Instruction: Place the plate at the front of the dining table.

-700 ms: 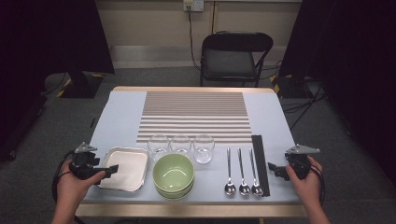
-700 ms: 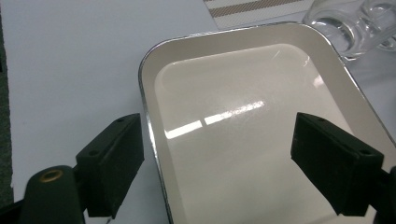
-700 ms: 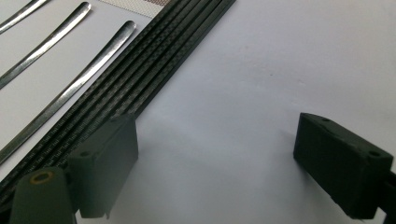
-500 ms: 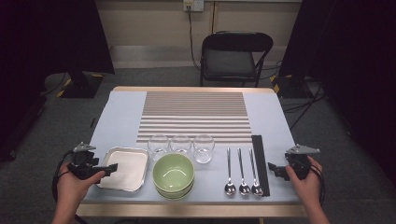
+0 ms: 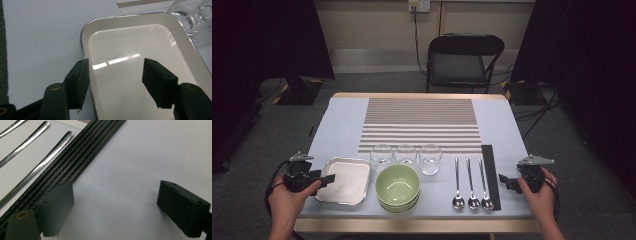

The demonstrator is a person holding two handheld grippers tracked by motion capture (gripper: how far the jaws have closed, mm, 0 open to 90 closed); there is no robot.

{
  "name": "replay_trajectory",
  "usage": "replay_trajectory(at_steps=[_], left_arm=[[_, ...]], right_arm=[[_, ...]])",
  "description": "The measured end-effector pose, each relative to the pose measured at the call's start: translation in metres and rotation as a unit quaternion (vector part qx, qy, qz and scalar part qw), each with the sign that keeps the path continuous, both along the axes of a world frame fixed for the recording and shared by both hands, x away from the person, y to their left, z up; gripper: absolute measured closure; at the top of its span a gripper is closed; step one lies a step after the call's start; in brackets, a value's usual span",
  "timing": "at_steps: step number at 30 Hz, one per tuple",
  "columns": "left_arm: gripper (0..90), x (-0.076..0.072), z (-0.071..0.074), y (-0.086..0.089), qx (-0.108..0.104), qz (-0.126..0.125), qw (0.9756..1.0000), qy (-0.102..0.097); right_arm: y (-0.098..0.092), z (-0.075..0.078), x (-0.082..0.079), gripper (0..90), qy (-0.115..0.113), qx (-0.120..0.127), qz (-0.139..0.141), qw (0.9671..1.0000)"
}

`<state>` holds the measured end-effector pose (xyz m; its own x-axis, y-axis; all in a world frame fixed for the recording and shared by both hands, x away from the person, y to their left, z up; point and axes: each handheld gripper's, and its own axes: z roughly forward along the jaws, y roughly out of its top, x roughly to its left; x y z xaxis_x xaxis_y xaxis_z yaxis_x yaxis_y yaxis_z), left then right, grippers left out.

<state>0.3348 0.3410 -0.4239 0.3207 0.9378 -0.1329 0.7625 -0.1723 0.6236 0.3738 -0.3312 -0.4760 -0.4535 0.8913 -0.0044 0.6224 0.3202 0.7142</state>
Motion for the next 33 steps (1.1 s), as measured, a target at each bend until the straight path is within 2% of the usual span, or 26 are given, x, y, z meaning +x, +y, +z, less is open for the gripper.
replay_trajectory(at_steps=[2,3,7,11,14,18,24,27,33], left_arm=[[43.9,-0.001,0.001,0.001,0.007,0.002,0.9999,-0.008],[44.6,-0.003,0.001,0.003,-0.008,0.006,0.9998,-0.016],[48.0,-0.004,0.001,0.005,-0.018,0.012,0.9996,-0.021],[50.0,-0.004,0.001,0.008,-0.03,0.017,0.9994,-0.005],[52.5,-0.003,0.001,0.008,-0.033,0.01,0.9994,-0.001],[56.0,-0.002,0.001,0.009,-0.035,0.013,0.9993,-0.006],[60.1,-0.001,0.001,0.013,-0.037,0.026,0.9989,0.008],[62.8,-0.001,0.001,0.015,-0.047,0.026,0.9984,0.018],[67.5,0.001,0.0,0.017,-0.035,0.033,0.9984,0.031]], right_arm=[[0.0,0.0,0.0,12.9,0.0,0.0,0.0,1.0],[0.0,0.0,0.0,12.9,-0.001,-0.001,0.0,1.0],[0.0,0.0,0.0,12.9,0.0,0.0,0.0,1.0],[0.0,0.0,0.0,12.9,0.0,0.001,0.001,1.0],[0.0,0.0,0.0,12.9,0.0,0.001,0.001,1.0],[0.0,0.0,0.0,12.9,0.0,0.001,0.001,1.0],[0.0,0.0,0.0,12.9,0.0,0.001,0.0,1.0],[0.0,0.0,0.001,12.9,0.0,0.001,0.002,1.0],[0.0,0.0,0.001,12.9,0.0,0.001,0.002,1.0]])
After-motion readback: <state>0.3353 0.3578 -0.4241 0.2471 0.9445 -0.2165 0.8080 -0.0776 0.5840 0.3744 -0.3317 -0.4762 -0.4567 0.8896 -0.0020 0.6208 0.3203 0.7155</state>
